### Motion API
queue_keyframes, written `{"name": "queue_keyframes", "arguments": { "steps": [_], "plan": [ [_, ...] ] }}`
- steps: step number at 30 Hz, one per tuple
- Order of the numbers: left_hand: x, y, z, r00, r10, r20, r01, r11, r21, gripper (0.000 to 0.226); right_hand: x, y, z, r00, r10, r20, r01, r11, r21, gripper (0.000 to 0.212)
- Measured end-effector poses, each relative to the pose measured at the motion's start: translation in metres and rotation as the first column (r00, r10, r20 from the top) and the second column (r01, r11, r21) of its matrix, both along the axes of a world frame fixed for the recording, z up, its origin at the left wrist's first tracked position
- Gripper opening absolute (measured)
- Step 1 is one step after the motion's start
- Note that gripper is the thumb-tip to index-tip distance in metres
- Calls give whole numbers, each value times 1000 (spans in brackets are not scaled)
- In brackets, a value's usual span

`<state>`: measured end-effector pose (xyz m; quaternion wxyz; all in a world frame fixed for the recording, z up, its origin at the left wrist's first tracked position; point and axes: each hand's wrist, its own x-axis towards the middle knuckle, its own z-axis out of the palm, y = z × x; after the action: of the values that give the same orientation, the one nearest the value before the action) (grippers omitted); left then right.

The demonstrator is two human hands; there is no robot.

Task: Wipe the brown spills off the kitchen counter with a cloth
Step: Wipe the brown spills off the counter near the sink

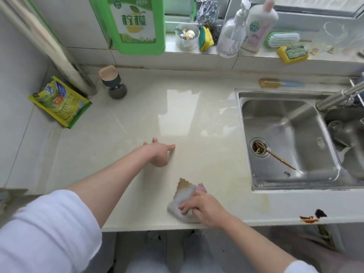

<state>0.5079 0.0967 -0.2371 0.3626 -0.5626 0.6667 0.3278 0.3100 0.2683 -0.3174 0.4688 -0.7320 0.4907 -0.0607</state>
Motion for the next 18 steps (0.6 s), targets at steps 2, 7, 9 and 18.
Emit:
{"name": "queue_keyframes", "arguments": {
  "steps": [2, 7, 9, 18],
  "plan": [
    [-5, 1, 6, 999, -31, 12, 31, 999, 13, 80, -44, -27, -1, 947, -317, -51, 314, 948, -50, 40],
    [-7, 4, -3, 999, -38, 27, 37, 999, 28, 82, -28, -71, 5, 718, -674, -176, 663, 738, -125, 60],
    [-5, 2, -9, 998, -49, 35, 48, 998, 29, 84, 22, -37, 4, 871, -482, -92, 481, 876, -33, 53],
    [-3, 7, -16, 997, -59, 42, 58, 998, 13, 80, -87, 5, 32, 609, -776, -165, 783, 621, -30, 42]
  ]
}}
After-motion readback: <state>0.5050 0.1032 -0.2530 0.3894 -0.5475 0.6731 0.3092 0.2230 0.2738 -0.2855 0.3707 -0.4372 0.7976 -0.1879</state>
